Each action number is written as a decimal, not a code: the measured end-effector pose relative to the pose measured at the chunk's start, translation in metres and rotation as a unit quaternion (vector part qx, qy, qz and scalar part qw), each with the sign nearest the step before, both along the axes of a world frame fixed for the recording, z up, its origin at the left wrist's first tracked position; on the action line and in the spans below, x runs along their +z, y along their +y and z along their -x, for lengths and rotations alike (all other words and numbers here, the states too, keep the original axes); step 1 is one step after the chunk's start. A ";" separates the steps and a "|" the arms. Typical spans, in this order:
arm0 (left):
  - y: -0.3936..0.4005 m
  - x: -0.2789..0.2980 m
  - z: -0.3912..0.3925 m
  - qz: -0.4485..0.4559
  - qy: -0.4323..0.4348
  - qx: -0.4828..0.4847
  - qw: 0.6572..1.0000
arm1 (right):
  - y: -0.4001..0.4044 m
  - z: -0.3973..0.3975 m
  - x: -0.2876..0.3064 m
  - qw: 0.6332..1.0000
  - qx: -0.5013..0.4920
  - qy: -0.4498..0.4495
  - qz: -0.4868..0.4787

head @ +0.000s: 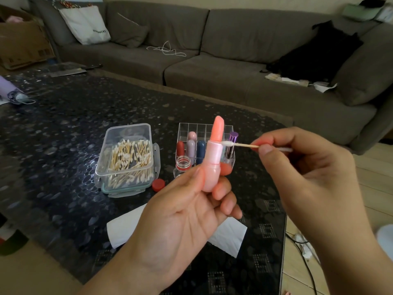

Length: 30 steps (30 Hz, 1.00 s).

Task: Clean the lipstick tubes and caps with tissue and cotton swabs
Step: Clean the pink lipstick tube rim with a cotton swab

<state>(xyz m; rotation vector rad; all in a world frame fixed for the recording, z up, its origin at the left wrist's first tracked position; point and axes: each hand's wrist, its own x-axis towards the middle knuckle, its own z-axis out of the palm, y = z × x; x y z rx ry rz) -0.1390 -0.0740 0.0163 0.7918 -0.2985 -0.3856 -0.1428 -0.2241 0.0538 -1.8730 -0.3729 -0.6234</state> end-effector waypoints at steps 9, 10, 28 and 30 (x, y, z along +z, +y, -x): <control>-0.001 0.005 0.001 -0.013 0.008 0.023 1.000 | 0.001 0.001 -0.002 1.000 0.013 -0.002 0.020; -0.001 0.005 0.001 -0.018 0.008 0.027 0.999 | 0.001 0.001 -0.001 1.000 0.008 -0.007 0.021; 0.003 -0.001 0.001 -0.019 0.034 0.071 0.997 | 0.000 0.001 -0.003 0.998 0.011 -0.014 0.059; 0.003 -0.001 0.001 -0.017 0.034 0.069 0.997 | 0.001 0.001 -0.002 0.998 0.004 -0.024 0.054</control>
